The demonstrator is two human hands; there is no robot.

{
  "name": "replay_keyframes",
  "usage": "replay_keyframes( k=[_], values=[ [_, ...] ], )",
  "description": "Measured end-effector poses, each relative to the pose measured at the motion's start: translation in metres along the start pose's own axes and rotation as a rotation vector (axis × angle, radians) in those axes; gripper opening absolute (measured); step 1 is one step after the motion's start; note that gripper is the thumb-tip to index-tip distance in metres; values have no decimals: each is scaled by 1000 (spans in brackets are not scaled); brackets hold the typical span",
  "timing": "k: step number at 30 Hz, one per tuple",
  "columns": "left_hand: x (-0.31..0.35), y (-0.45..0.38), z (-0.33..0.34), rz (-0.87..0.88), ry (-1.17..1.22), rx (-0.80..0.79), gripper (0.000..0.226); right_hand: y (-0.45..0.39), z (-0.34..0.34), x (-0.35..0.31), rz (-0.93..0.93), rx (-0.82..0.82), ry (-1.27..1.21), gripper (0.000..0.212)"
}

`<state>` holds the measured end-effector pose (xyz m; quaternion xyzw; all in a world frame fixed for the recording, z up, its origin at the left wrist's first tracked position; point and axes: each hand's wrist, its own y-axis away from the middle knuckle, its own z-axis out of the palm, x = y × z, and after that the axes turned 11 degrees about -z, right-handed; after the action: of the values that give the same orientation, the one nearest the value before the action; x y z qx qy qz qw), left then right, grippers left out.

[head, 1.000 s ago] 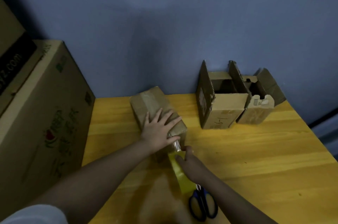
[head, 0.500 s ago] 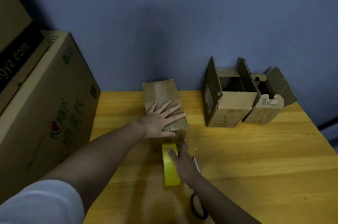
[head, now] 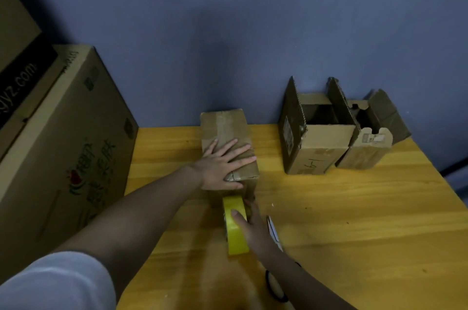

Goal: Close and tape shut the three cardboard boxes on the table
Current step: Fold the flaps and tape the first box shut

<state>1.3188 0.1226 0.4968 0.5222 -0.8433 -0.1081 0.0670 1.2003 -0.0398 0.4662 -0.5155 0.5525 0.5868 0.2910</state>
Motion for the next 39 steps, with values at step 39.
replay_keyframes(
  k=[39],
  values=[
    [96,86,53,-924,851,576,26,52,-68,77,128,0,1122,57]
  ],
)
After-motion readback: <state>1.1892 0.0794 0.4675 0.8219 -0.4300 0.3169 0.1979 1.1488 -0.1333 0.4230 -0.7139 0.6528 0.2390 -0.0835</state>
